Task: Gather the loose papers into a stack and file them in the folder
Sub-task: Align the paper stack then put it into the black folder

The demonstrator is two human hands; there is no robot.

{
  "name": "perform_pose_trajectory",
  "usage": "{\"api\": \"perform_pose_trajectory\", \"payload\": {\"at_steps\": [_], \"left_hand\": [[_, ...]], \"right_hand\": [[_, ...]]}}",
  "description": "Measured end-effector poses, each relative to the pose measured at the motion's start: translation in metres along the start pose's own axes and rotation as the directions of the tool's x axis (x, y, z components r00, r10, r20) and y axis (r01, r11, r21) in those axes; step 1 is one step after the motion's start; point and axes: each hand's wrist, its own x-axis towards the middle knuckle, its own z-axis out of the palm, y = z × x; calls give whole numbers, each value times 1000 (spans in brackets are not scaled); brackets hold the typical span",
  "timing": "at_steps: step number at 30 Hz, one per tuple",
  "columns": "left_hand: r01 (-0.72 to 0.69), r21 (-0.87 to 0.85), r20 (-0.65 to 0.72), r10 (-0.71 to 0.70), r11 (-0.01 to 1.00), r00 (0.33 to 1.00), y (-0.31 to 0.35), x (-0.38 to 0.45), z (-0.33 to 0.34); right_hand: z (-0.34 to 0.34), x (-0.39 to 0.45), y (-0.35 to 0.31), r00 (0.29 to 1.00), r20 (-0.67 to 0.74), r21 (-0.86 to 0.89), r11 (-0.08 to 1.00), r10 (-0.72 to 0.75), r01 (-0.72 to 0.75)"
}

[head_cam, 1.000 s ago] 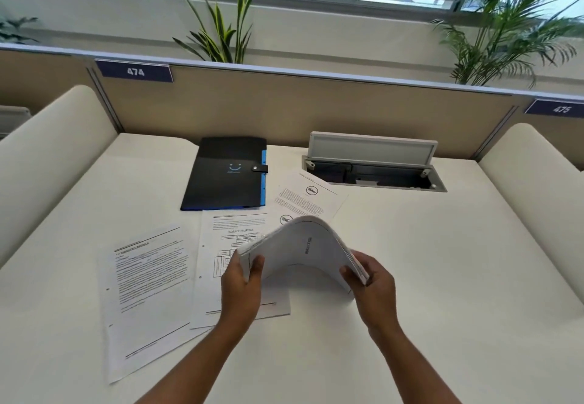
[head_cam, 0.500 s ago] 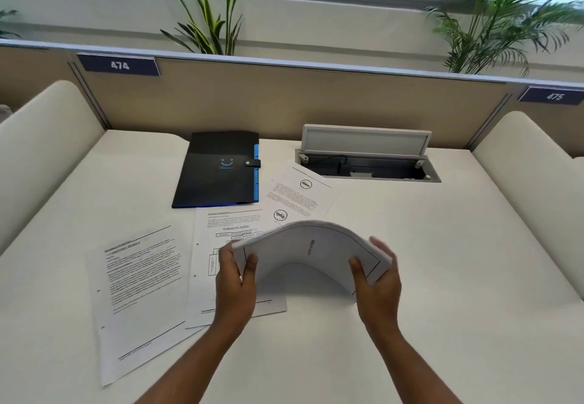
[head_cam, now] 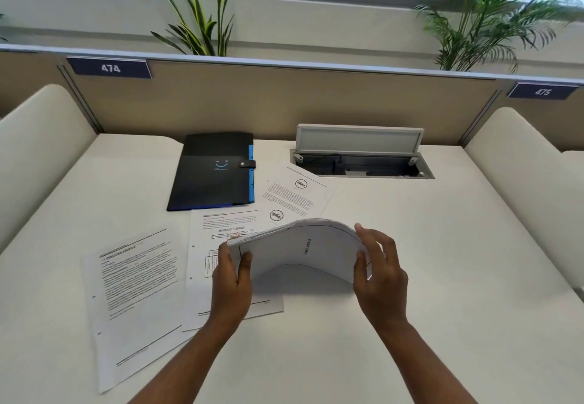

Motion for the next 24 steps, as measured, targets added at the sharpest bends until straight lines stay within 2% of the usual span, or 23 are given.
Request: {"api": "perform_pose_trajectory", "payload": {"at_steps": [6, 11, 13, 15, 17, 18, 20, 24], "left_hand": [[17, 15, 18, -17, 1000, 1000, -3, 2, 0], [32, 34, 23, -33, 999, 999, -9, 1, 1], [33, 43, 25, -34, 999, 999, -10, 1, 1], [39, 66, 25, -41, 997, 999, -12, 2, 1], [81, 76, 29, -83, 994, 996, -13, 6, 0], [112, 79, 33, -115, 991, 993, -12, 8, 1], [155, 91, 33, -158, 984, 987, -8, 11, 3], [166, 88, 2, -167, 982, 986, 3, 10, 7]], "right_hand": [[-2, 2, -4, 999, 37, -13, 1000, 23, -22], [-1, 3, -5, 999, -2, 0, 999, 47, -47], [-2, 4, -6, 991, -33, 82, 988, 133, -130], [1, 2, -3, 933, -3, 279, 896, 360, -344], [5, -1, 1, 804, 185, 454, 677, 565, -580], [9, -2, 3, 739, 300, 485, 570, 604, -663], [18, -2, 4, 654, 412, 458, 477, 634, -751], [25, 2, 6, 616, 385, 498, 407, 688, -766]]}}
